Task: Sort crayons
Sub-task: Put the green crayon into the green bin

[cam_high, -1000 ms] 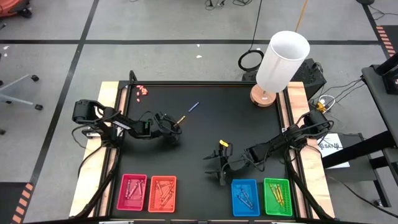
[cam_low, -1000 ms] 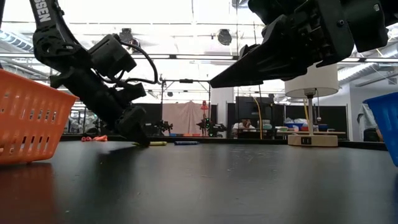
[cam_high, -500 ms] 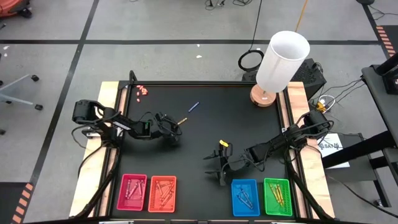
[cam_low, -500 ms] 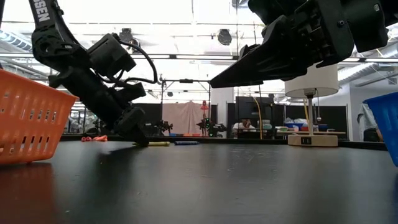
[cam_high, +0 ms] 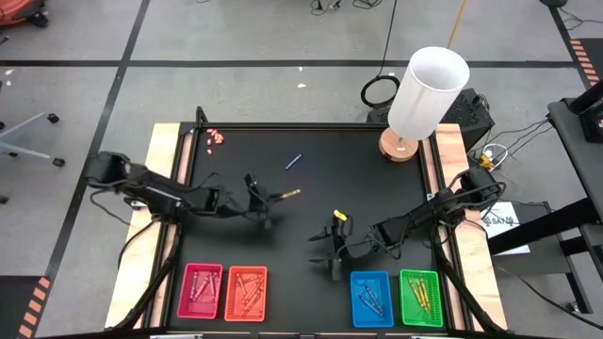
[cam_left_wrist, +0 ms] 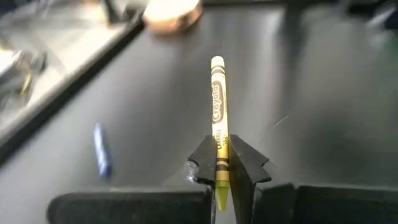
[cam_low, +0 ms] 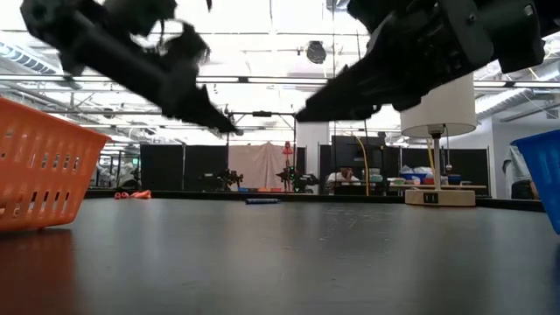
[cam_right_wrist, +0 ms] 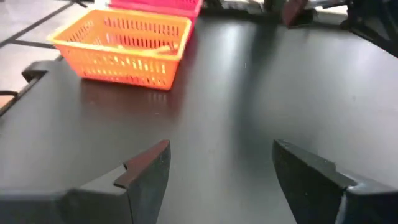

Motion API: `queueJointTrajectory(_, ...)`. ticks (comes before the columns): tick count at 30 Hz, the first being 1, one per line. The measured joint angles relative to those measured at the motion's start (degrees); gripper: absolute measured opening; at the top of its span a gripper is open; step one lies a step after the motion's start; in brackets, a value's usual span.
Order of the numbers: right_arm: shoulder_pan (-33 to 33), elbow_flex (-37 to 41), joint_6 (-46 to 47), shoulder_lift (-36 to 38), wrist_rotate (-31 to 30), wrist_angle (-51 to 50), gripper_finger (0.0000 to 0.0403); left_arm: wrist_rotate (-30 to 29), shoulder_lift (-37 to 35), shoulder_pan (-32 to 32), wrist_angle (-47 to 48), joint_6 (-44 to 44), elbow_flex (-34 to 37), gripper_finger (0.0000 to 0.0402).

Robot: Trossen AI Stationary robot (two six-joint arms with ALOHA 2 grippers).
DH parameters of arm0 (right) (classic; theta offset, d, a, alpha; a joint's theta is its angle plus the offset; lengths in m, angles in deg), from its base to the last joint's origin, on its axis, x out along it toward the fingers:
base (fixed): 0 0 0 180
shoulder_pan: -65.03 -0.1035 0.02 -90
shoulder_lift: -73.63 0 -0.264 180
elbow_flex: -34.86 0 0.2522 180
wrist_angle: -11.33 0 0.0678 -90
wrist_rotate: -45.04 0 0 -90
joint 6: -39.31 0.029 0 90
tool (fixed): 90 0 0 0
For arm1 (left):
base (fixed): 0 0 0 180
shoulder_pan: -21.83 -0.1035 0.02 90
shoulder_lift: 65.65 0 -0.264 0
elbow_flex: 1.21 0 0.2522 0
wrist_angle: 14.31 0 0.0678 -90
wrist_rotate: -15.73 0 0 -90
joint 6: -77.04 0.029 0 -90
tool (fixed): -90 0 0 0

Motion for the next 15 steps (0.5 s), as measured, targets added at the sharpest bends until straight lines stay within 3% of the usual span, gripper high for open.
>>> queueJointTrajectory(7, -3.0, -0.1, -12.2, 0.3, -1.3, 10.4, 0.0265, -0.5, -6.5, 9.5, -0.1, 10.2, -3.2, 0.0017)
queueJointTrajectory(15, -9.3, -7.3, -16.5, 5.8, -19.7, -1.7, 0.0265, -4.9, -7.8, 17.1, 1.5, 15.3, -7.2, 0.0018)
